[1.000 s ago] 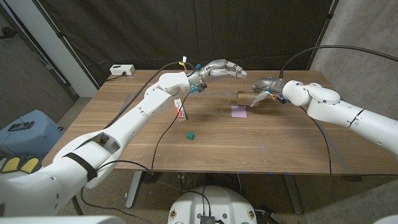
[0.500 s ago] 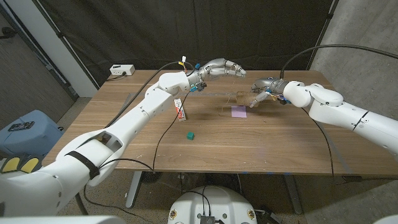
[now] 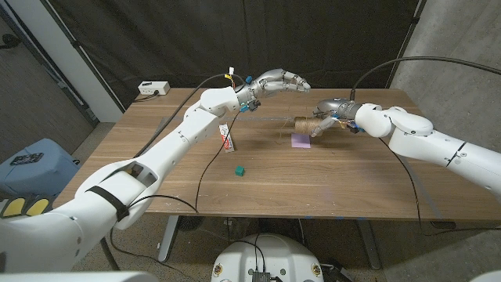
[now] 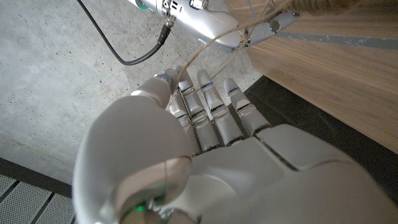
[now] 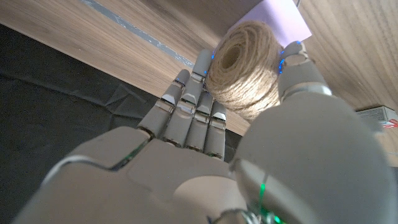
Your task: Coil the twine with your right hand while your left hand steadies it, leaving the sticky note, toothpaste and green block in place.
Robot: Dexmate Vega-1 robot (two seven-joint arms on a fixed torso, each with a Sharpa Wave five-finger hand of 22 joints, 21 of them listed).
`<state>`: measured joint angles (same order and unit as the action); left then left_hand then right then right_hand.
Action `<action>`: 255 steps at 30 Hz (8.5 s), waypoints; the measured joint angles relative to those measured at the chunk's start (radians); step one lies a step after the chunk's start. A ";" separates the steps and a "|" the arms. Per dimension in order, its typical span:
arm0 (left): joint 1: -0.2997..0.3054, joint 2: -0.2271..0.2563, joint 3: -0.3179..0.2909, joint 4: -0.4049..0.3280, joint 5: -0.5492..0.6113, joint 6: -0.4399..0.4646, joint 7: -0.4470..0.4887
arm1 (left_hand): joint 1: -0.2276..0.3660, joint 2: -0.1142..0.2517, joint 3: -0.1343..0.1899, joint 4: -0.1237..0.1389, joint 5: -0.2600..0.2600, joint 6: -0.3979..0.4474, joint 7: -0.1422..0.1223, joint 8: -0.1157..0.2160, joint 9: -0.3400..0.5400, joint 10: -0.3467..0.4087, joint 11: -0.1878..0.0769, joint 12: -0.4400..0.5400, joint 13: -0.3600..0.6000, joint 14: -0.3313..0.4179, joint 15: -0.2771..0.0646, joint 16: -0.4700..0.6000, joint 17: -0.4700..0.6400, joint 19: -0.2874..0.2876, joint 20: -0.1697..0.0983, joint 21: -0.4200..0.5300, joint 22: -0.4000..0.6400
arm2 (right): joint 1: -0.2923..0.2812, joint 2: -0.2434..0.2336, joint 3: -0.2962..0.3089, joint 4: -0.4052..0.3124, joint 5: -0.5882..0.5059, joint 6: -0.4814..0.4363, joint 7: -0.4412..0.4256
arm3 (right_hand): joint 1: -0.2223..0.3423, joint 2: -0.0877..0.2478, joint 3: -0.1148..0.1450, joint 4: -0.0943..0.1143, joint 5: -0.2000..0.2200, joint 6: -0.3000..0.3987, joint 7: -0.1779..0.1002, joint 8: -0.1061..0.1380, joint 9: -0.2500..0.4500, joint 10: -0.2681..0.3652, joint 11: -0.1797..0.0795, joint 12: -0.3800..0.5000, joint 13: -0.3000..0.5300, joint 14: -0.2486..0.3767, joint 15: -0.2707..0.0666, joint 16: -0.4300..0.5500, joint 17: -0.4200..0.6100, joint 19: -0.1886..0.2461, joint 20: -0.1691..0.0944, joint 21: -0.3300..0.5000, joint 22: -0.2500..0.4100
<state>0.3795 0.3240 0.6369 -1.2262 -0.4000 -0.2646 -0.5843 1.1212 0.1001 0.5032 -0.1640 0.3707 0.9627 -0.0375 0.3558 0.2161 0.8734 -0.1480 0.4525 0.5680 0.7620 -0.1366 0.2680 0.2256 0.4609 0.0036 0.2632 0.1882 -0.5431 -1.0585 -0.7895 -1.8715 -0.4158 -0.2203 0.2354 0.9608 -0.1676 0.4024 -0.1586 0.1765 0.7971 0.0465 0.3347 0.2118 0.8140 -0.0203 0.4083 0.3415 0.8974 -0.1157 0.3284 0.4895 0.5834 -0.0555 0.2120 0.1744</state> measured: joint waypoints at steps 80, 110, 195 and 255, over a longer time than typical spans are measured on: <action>-0.038 0.000 -0.005 0.084 0.037 -0.036 0.046 | 0.000 0.000 -0.004 0.002 0.000 -0.005 -0.005 0.000 0.000 0.000 0.000 -0.023 0.014 -0.014 0.006 -0.009 0.004 -0.015 0.004 0.000 0.000 | -0.087 -0.077 0.060 -0.205 0.016 0.121 -0.019 | -0.002 0.002 -0.014 0.003 0.001 0.002 -0.002 -0.003 -0.001 0.013 -0.002 -0.019 0.004 0.017 -0.006 -0.030 0.009 0.000 0.000 -0.006 0.000; -0.025 -0.010 -0.028 0.099 0.015 -0.006 0.054 | 0.000 0.000 -0.004 0.001 0.000 0.004 0.004 0.006 0.000 0.018 0.000 -0.025 0.019 -0.010 0.003 -0.013 0.004 -0.014 0.003 0.000 0.000 | -0.094 -0.083 0.071 -0.220 0.023 0.122 -0.019 | -0.007 0.007 -0.015 0.001 0.000 0.004 0.000 -0.002 0.000 0.015 -0.004 -0.023 0.009 0.018 -0.004 -0.038 0.014 0.000 0.000 -0.006 0.000; -0.081 -0.062 -0.032 0.284 0.052 -0.027 0.072 | 0.000 0.000 -0.007 -0.001 0.008 0.022 -0.004 0.011 0.000 0.038 -0.006 -0.032 0.038 -0.001 0.001 -0.013 0.009 -0.011 0.000 0.000 0.000 | -0.106 -0.169 0.164 -0.341 0.108 0.156 0.031 | -0.015 0.015 -0.030 0.003 0.001 0.006 0.002 -0.005 0.000 0.023 -0.002 -0.027 0.013 0.032 -0.007 -0.059 0.023 0.004 -0.004 -0.006 0.000; 0.010 0.009 -0.019 0.177 0.087 0.082 0.162 | 0.000 0.000 -0.007 -0.002 0.008 0.021 -0.004 0.011 0.000 0.037 -0.005 -0.040 0.042 -0.001 0.001 -0.020 0.016 -0.011 0.000 0.000 0.000 | -0.137 -0.236 0.272 -0.389 0.215 0.149 0.000 | -0.014 0.014 -0.033 0.000 0.001 0.007 0.003 -0.002 0.000 0.032 0.000 -0.035 0.018 0.040 -0.011 -0.077 0.028 0.007 0.000 -0.006 0.000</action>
<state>0.3897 0.3333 0.6181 -1.0495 -0.3135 -0.1829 -0.4218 1.1211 0.0998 0.4964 -0.1655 0.3784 0.9839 -0.0416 0.3669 0.2163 0.9109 -0.1533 0.4130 0.6104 0.7610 -0.1358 0.2476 0.2418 0.4500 0.0036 0.2632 0.1882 -0.6805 -1.2945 -0.5172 -2.2605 -0.2004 -0.0717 0.2355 0.9470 -0.1539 0.3692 -0.1585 0.1779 0.8039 0.0494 0.3329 0.2118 0.8459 -0.0203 0.3732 0.3594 0.9374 -0.1268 0.2511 0.5174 0.5907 -0.0553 0.2061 0.1743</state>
